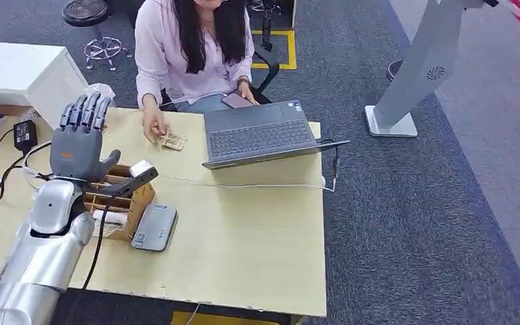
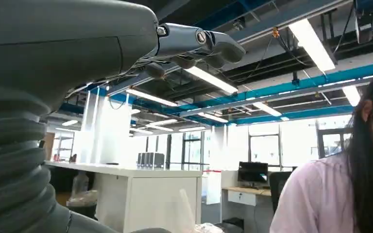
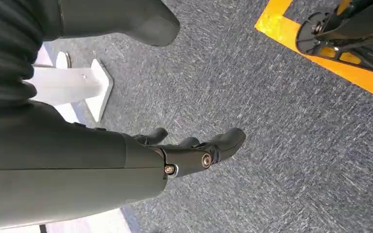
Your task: Pass the card to the sensor for recognition and then transmit it.
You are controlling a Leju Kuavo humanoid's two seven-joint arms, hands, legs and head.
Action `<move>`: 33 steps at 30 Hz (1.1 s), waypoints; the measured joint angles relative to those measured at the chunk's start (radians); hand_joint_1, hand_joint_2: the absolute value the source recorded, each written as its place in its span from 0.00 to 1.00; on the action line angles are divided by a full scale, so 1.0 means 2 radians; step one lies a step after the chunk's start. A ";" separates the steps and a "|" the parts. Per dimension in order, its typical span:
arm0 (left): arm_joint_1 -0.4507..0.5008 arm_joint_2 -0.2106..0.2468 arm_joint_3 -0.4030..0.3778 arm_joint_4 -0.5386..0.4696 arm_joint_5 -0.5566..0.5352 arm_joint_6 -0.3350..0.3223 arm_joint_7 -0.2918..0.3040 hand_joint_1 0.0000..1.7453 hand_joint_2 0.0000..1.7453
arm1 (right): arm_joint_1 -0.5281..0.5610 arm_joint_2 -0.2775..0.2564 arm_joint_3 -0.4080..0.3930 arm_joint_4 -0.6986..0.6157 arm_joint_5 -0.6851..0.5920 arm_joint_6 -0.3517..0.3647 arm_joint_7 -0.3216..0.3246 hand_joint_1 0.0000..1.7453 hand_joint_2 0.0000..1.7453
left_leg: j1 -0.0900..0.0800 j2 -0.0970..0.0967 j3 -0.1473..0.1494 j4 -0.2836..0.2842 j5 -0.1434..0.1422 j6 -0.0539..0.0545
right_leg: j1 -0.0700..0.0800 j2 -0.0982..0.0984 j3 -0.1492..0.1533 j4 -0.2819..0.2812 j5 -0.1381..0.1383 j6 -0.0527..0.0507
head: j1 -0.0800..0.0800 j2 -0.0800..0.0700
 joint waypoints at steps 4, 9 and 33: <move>0.049 0.000 0.000 -0.062 0.030 0.005 -0.018 0.00 1.00 | 0.000 0.000 0.000 0.000 -0.015 -0.005 0.001 0.00 1.00 | 0.000 0.001 0.000 0.000 -0.001 0.000 | 0.000 0.001 0.001 0.000 0.000 0.000 | 0.000 0.000; 0.200 0.004 0.000 -0.184 0.043 0.051 -0.038 0.00 1.00 | 0.009 0.001 -0.002 0.000 -0.036 -0.018 0.008 0.00 1.00 | 0.000 0.001 0.000 0.000 -0.002 0.000 | 0.000 0.001 0.000 0.000 -0.002 0.000 | 0.000 0.000; 0.420 0.025 0.027 -0.347 0.025 0.049 -0.033 0.00 1.00 | 0.017 0.002 -0.012 0.000 -0.053 -0.025 0.002 0.00 1.00 | 0.000 0.000 0.001 0.000 -0.003 0.000 | 0.000 0.000 0.001 0.000 -0.003 0.000 | 0.001 0.000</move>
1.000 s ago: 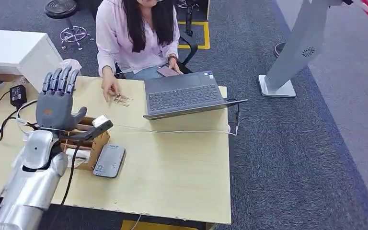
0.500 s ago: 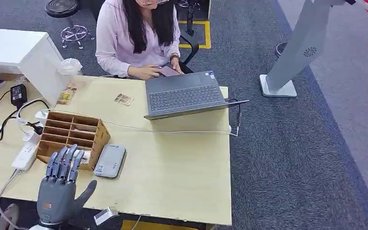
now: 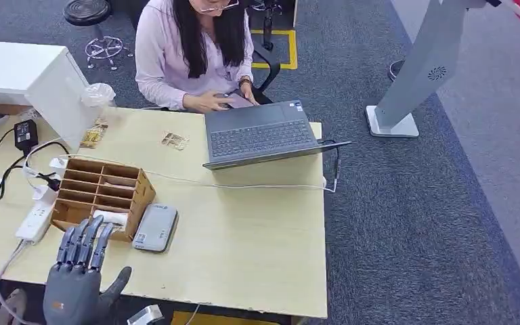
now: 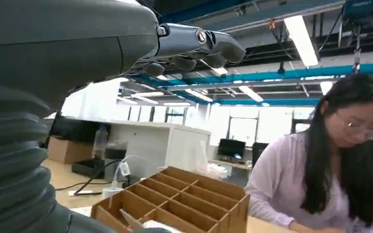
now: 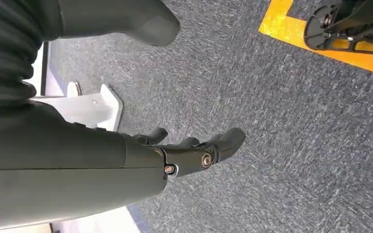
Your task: Pass the card to the sensor for recognition and then transmit it.
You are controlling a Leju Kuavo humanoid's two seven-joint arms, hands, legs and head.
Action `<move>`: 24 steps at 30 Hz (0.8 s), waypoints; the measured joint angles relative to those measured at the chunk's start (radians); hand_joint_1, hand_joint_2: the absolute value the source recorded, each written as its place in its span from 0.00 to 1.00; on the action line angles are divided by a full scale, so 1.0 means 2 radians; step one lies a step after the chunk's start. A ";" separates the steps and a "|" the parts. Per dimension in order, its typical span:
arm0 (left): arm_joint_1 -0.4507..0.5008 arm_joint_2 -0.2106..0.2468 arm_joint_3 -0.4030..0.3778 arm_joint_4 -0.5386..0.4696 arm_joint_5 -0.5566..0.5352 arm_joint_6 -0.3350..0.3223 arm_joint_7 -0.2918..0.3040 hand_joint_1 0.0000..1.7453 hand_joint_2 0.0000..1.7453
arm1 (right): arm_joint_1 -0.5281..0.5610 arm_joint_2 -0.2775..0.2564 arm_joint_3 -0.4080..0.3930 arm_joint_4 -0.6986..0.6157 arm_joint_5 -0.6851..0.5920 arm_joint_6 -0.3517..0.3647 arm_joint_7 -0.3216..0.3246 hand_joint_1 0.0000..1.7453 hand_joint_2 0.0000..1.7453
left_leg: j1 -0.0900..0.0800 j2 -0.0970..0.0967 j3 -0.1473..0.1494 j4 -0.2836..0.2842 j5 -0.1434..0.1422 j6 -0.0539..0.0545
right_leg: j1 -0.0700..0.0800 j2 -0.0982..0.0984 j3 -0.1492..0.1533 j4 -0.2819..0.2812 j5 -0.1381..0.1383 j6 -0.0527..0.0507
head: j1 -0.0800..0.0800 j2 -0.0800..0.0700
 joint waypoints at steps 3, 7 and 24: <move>0.000 0.008 0.016 0.002 -0.011 -0.057 0.029 0.00 1.00 | 0.000 0.000 0.000 0.000 -0.002 -0.001 0.003 0.00 1.00 | 0.000 0.000 0.000 0.000 0.000 0.000 | 0.000 0.000 0.000 0.000 0.000 0.000 | 0.000 0.000; -0.011 0.022 0.041 0.015 -0.011 -0.123 0.048 0.00 1.00 | 0.000 0.000 0.000 0.000 -0.003 0.000 0.009 0.00 1.00 | 0.000 0.000 0.000 0.000 0.000 0.000 | 0.000 0.000 0.000 0.000 0.000 0.000 | 0.000 0.000; -0.074 0.037 0.061 0.065 -0.003 -0.181 0.054 0.00 1.00 | -0.001 0.000 0.001 0.000 -0.001 0.009 0.008 0.00 1.00 | 0.000 0.000 0.000 0.000 0.001 0.000 | 0.000 0.000 0.000 0.000 0.000 0.000 | 0.000 0.000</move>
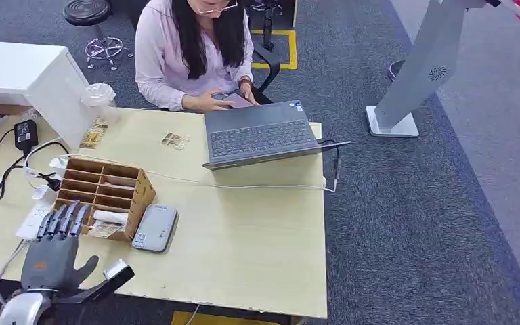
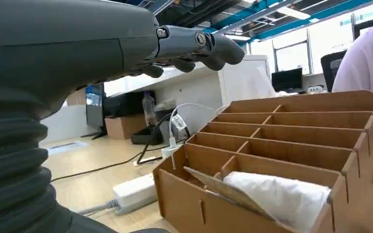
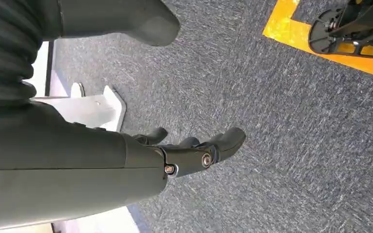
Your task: Pass the card to the sensor for recognition and then transmit it.
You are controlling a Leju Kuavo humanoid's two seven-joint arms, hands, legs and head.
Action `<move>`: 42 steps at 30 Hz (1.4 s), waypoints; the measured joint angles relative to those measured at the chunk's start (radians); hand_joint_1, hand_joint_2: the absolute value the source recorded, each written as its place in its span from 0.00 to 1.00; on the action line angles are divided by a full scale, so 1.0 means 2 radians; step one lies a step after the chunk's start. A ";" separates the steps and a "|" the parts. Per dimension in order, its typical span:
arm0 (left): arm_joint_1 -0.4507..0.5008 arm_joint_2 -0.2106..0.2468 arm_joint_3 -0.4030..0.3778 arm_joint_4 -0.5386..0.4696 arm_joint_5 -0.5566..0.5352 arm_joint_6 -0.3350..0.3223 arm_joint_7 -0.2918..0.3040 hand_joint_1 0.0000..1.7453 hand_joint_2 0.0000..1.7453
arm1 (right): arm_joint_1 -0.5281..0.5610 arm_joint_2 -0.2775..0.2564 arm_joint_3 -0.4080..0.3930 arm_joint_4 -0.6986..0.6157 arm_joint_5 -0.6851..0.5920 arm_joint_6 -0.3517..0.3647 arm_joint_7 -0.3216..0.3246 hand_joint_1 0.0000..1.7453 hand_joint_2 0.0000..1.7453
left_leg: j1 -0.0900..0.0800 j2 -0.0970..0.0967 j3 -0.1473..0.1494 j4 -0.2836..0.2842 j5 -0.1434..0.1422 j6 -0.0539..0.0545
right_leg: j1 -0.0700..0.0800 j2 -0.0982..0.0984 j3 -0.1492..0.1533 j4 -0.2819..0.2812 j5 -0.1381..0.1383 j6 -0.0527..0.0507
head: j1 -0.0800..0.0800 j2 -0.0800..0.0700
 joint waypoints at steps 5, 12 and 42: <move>-0.054 -0.006 0.000 0.042 0.007 -0.006 0.000 0.00 1.00 | -0.001 0.000 0.003 0.000 0.006 0.001 0.000 0.00 1.00 | 0.000 0.000 0.000 0.000 0.000 0.000 | 0.000 0.000 0.000 0.000 0.000 0.000 | 0.000 0.000; -0.081 -0.011 -0.002 0.072 0.013 -0.013 0.003 0.00 1.00 | -0.001 0.000 0.007 0.000 0.009 0.004 0.000 0.00 1.00 | 0.000 0.000 0.000 0.000 0.000 0.000 | 0.000 0.000 0.000 0.000 0.000 0.000 | 0.000 0.000; -0.091 -0.020 -0.006 0.112 0.014 -0.015 0.007 0.00 1.00 | -0.003 0.000 0.011 0.000 0.011 0.008 -0.001 0.00 1.00 | 0.000 0.000 0.000 0.000 0.000 0.000 | 0.000 0.000 0.000 0.000 0.000 0.000 | 0.000 0.000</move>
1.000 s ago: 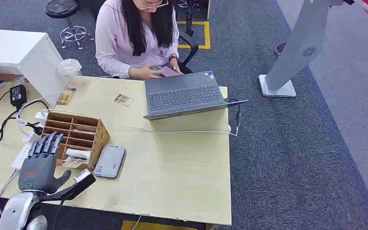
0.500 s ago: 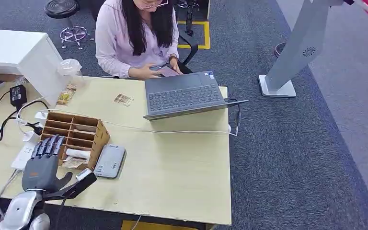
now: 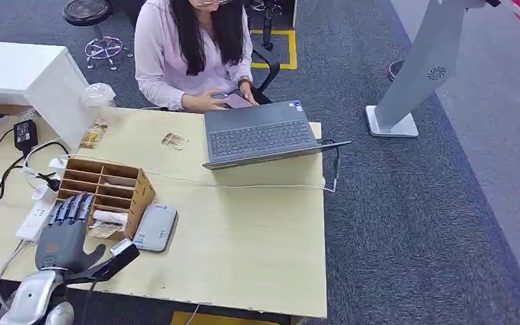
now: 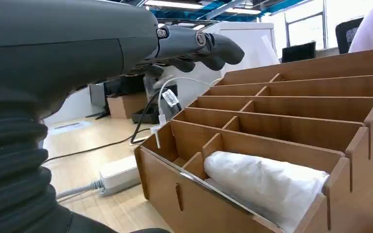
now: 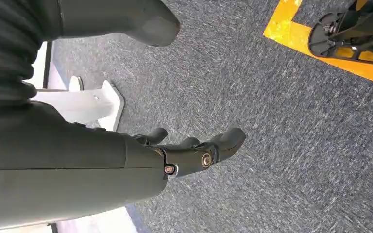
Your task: Pass the card to the sensor for recognition and then transmit it.
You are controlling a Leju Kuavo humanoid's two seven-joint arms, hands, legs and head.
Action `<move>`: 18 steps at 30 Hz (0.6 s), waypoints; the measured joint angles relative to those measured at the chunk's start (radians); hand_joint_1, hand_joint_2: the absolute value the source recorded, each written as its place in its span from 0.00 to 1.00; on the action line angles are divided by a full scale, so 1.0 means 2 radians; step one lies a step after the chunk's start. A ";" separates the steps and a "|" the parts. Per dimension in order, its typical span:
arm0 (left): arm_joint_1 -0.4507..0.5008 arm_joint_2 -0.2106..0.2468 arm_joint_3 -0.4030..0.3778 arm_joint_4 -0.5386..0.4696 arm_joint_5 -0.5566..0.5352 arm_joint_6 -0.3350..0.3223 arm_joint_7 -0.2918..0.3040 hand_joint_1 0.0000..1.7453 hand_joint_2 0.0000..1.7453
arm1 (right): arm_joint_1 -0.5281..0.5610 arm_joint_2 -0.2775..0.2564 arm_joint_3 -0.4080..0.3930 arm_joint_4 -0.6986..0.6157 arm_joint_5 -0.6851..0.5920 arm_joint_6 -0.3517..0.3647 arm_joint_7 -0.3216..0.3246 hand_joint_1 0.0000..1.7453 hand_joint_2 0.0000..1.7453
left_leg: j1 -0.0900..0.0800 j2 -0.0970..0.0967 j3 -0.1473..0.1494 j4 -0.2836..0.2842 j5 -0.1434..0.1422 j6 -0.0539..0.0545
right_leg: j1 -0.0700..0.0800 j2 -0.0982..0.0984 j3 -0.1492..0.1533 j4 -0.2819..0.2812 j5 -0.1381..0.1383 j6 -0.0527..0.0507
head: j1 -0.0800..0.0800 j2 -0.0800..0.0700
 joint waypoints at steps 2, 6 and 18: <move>0.000 0.000 0.000 0.000 0.000 0.000 0.000 0.00 1.00 | 0.000 0.000 0.000 0.000 0.000 0.000 0.000 0.00 1.00 | 0.000 0.000 0.000 0.000 0.000 0.000 | 0.000 0.000 0.000 0.000 0.000 0.000 | 0.000 0.000; 0.000 0.000 0.000 0.002 0.000 0.000 0.000 0.00 1.00 | 0.000 0.000 0.000 0.000 0.000 0.000 0.000 0.00 1.00 | 0.000 0.000 0.000 0.000 0.000 0.000 | 0.000 0.000 0.000 0.000 0.000 0.000 | 0.000 0.000; 0.000 0.000 0.000 0.003 0.000 0.000 0.000 0.00 1.00 | 0.000 0.000 0.000 0.000 0.000 0.000 0.000 0.00 1.00 | 0.000 0.000 0.000 0.000 0.000 0.000 | 0.000 0.000 0.000 0.000 0.000 0.000 | 0.000 0.000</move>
